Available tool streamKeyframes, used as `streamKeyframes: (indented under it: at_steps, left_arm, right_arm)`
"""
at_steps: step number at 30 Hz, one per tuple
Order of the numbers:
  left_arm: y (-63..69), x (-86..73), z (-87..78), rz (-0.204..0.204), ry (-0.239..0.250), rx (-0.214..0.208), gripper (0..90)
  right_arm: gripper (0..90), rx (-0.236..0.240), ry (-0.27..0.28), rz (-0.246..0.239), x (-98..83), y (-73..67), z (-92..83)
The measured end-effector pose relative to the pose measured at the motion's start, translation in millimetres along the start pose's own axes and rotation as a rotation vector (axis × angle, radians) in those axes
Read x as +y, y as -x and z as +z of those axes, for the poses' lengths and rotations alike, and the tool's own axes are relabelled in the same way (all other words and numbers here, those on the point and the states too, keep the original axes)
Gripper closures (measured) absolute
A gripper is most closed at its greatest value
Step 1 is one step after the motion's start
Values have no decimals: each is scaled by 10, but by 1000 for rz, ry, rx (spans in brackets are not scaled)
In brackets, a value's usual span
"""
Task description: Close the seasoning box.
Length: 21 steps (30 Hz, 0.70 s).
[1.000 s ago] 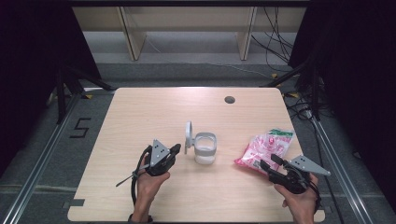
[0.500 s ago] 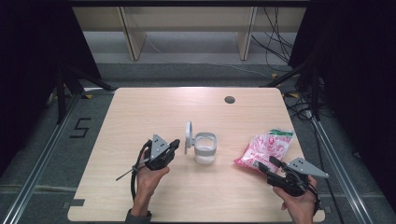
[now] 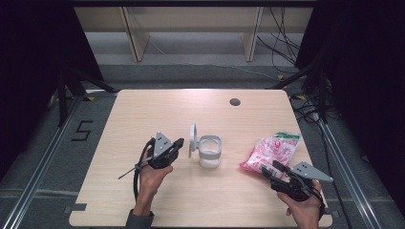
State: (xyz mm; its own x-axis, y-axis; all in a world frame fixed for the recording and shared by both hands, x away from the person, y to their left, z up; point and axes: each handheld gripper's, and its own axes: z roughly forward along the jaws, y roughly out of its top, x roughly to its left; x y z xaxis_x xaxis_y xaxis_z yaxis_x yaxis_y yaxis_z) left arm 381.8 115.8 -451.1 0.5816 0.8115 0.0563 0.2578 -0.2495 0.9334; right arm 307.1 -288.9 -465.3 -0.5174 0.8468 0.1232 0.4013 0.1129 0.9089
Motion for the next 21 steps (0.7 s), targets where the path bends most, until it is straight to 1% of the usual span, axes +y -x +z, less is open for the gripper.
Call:
streamKeyframes:
  at_steps: [1,2,3,4,6,8,9,10,11,12,13,14,15,16,17,18,19,20,21]
  left_arm:
    - [3,6,3,-4,1,-1,892]
    - [6,12,5,-3,2,-3,892]
    - [9,18,6,-8,3,-4,892]
    - [3,23,13,-11,9,-11,892]
    - [-1,35,3,3,4,-7,892]
    - [6,38,8,5,3,-9,892]
    - [11,41,7,5,2,-8,892]
    - [16,46,9,6,6,-13,892]
    - [20,53,8,8,8,-16,892]
    - [32,62,8,4,9,-18,892]
    - [37,73,6,13,7,-20,893]
    - [51,79,11,-1,18,-38,892]
    - [66,88,4,-1,20,-50,892]
    - [80,95,0,9,20,-52,892]
    - [98,101,1,9,19,-52,892]
    - [105,107,0,20,19,-54,892]
    - [116,112,0,22,19,-57,893]
    - [128,113,5,19,20,-60,892]
    - [130,116,7,28,17,-61,892]
  right_arm:
    - [470,1,-5,28,0,-26,-8]
    - [470,-1,-10,3,5,-8,-10]
    - [470,-1,-9,-2,5,-6,-4]
    - [470,9,-17,-1,8,-8,-3]
    - [470,4,-11,3,1,-19,8]
    - [470,6,-9,28,-3,-44,3]
    - [470,8,-8,21,-4,-40,3]
    - [470,2,-3,-4,1,-28,0]
    - [470,1,-2,-7,2,-28,-1]
    - [470,4,-5,6,0,-38,-1]
    - [470,-1,-11,4,1,-37,-5]
    - [470,7,-12,17,-3,-47,-1]
    - [470,7,-19,27,-3,-58,-6]
    - [469,7,-14,6,-3,-45,0]
    - [468,8,-13,-1,-4,-42,5]
    - [464,4,-12,-3,-5,-44,5]
    - [458,11,-14,3,-5,-50,8]
    - [451,7,-15,6,-4,-53,3]
    - [443,-1,-14,5,-5,-55,-3]
